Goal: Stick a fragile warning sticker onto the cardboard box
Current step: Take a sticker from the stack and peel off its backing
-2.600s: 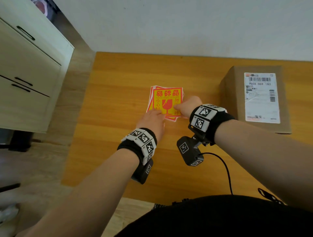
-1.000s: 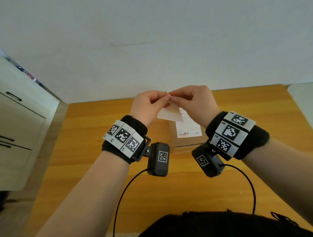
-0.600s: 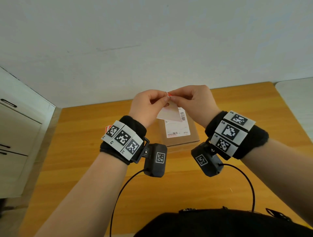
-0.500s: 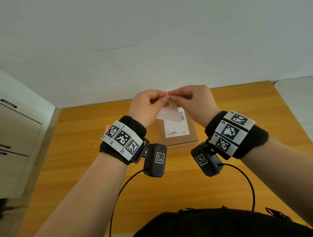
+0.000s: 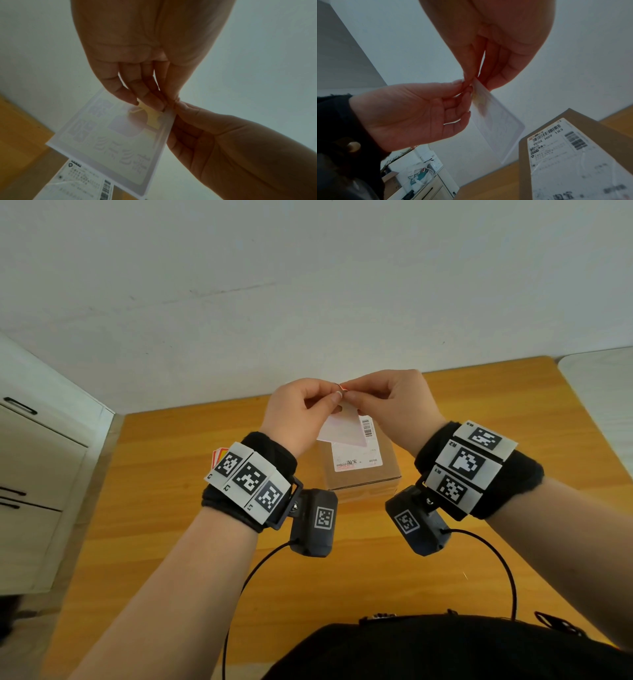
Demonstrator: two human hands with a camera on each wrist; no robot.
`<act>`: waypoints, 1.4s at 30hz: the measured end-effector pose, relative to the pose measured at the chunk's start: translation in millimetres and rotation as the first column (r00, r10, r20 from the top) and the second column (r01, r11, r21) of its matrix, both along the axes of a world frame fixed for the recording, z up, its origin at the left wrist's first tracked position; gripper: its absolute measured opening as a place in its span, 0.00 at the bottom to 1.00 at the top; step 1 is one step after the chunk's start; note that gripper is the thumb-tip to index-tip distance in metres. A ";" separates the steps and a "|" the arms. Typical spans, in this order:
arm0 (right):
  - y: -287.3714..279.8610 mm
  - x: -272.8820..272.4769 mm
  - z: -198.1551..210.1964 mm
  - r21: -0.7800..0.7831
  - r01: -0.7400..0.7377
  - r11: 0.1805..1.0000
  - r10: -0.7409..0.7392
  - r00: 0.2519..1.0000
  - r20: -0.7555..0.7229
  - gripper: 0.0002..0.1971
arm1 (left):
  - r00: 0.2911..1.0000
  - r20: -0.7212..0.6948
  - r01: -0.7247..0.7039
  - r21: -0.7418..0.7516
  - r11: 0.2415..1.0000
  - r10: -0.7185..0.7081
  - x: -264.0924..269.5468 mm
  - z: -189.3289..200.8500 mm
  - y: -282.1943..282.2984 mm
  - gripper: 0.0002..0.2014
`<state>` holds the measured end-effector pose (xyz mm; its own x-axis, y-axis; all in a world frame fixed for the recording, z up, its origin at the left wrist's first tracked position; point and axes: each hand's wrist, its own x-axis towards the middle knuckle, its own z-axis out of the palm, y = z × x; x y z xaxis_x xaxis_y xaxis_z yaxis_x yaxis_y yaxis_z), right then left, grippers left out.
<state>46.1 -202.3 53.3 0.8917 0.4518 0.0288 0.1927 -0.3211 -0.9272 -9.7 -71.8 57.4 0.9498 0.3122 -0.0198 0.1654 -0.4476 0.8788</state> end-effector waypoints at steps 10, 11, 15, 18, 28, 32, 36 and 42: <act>0.0 -4.4 -0.6 0.002 0.003 1.000 -0.003 1.000 0.023 0.11 | 0.997 -0.029 -0.078 -0.020 0.997 0.077 -1.8 4.1 -3.4 0.11; 0.3 -4.7 -0.6 0.001 -0.001 1.000 0.001 1.000 0.028 0.11 | 0.997 -0.026 -0.079 -0.010 0.997 0.078 -1.8 3.9 -3.3 0.10; 0.0 -3.4 -1.5 -0.012 -0.006 1.000 0.007 0.999 0.032 0.11 | 0.998 -0.037 -0.051 0.011 0.999 0.052 -1.0 3.4 -3.1 0.09; -0.2 -1.6 -1.2 -0.012 0.012 1.000 -0.011 1.000 0.020 0.11 | 0.999 -0.035 -0.036 0.024 0.999 0.037 -0.3 3.1 -4.1 0.09; -0.2 -0.4 0.0 -0.018 -0.010 1.000 0.010 1.000 0.022 0.11 | 1.000 0.006 -0.029 0.117 0.993 0.029 -0.9 4.4 -2.2 0.10; -0.6 0.0 -0.8 -0.038 -0.015 0.999 0.016 1.000 0.026 0.11 | 1.000 -0.007 -0.023 0.164 0.986 0.024 -1.2 4.4 -2.8 0.10; -0.7 -0.7 -0.2 -0.051 -0.014 0.999 0.015 1.000 0.028 0.10 | 1.000 -0.002 -0.014 0.233 0.972 0.015 -1.7 6.2 -3.9 0.10; 0.3 -0.8 0.3 -0.052 -0.017 0.999 0.016 1.000 -0.011 0.11 | 1.000 0.002 0.015 0.321 0.947 -0.016 -0.9 7.7 -3.7 0.10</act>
<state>45.3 -202.0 53.6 0.8842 0.4671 -0.0043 0.1886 -0.3654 -0.9115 -10.6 -75.4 65.0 0.9544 0.2865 0.0836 0.1524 -0.7087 0.6888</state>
